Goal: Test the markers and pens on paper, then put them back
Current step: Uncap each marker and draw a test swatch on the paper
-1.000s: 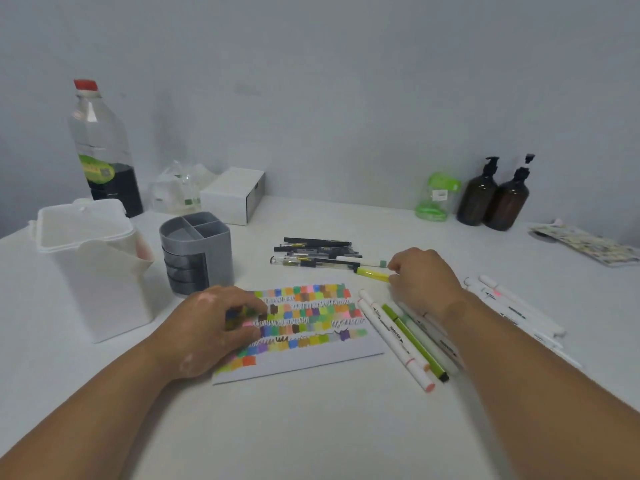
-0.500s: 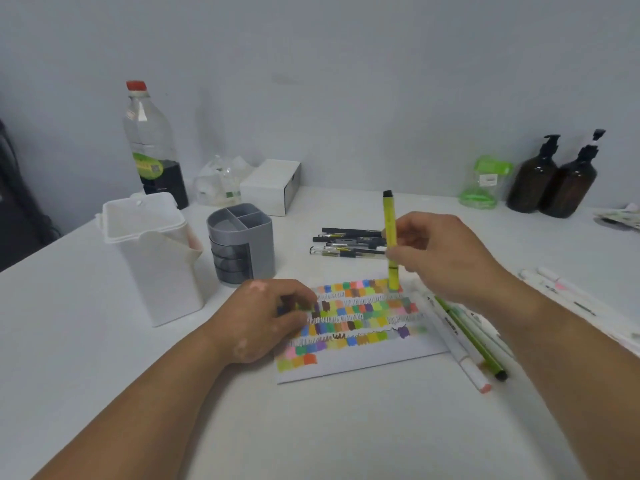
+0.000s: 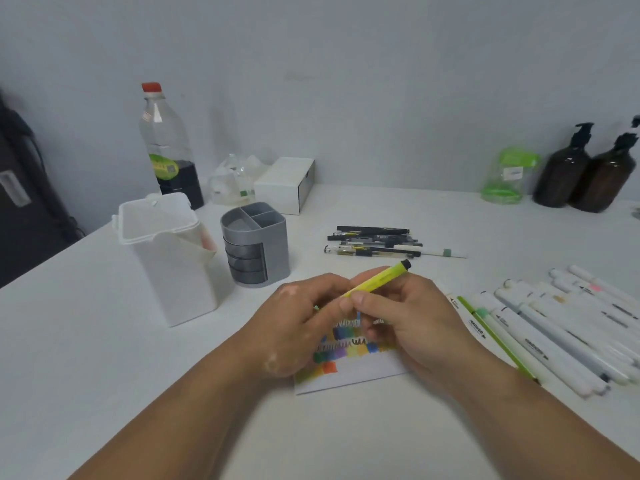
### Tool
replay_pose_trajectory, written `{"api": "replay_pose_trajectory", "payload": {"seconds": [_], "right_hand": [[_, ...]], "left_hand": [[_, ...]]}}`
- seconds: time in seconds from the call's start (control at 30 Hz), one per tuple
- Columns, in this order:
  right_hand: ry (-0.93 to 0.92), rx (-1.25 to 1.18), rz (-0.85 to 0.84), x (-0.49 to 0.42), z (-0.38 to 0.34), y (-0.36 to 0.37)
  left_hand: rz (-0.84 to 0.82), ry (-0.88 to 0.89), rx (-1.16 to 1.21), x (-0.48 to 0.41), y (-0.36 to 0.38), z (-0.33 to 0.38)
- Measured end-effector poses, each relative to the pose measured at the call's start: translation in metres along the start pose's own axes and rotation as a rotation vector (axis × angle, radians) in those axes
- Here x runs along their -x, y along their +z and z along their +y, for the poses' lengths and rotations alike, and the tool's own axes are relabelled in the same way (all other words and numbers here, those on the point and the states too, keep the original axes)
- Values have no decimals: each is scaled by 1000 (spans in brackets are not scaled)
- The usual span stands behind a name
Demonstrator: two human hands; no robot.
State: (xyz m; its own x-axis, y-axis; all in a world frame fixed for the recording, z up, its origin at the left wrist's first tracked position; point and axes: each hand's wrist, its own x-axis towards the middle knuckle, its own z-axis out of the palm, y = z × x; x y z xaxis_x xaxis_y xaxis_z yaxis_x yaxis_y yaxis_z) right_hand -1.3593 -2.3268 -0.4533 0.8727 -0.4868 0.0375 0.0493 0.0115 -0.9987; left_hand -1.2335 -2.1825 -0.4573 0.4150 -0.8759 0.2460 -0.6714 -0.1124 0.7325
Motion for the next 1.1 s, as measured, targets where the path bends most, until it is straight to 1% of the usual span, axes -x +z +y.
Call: {"api": "replay_pose_trajectory", "payload": {"seconds": [0.17,0.33,0.43,0.5,0.53,0.57,0.6,0.63,0.67,0.73,0.8,0.87,0.93,1.1], "right_hand": [[-63,19,38,-2,1,4],[-144,112,22,1,0,1],[-176,184,10,4,-2,1],[-229,229,94,4,-6,-1],[-232,195,164,4,-8,-4],[-213,105,221,4,-11,-10],[-181,1,240,4,-14,-15],[-145,-73,217,7,-16,-20],[-109,-103,159,9,-17,-23],[-35,-73,9,15,-13,-20],[21,9,-104,20,-5,-10],[43,138,-137,23,2,-1],[50,243,-122,24,7,3],[-2,429,-139,28,9,5]], "left_hand": [[-17,-58,-86,-2,2,-2],[-16,1,-118,-1,3,0],[-42,4,-119,-1,3,1],[-67,-11,-134,-1,1,0],[-66,-30,-127,0,-2,-2],[-54,-54,-107,0,-6,-4],[-36,-72,-95,1,-10,-6],[-15,-77,-109,2,-13,-10],[-3,-70,-148,2,-16,-13],[-30,-57,-230,2,-18,-16],[-56,-68,-255,2,-16,-17],[-61,-84,-256,1,-15,-17],[-73,-100,-272,2,-16,-19],[-102,-110,-288,2,-17,-17]]}}
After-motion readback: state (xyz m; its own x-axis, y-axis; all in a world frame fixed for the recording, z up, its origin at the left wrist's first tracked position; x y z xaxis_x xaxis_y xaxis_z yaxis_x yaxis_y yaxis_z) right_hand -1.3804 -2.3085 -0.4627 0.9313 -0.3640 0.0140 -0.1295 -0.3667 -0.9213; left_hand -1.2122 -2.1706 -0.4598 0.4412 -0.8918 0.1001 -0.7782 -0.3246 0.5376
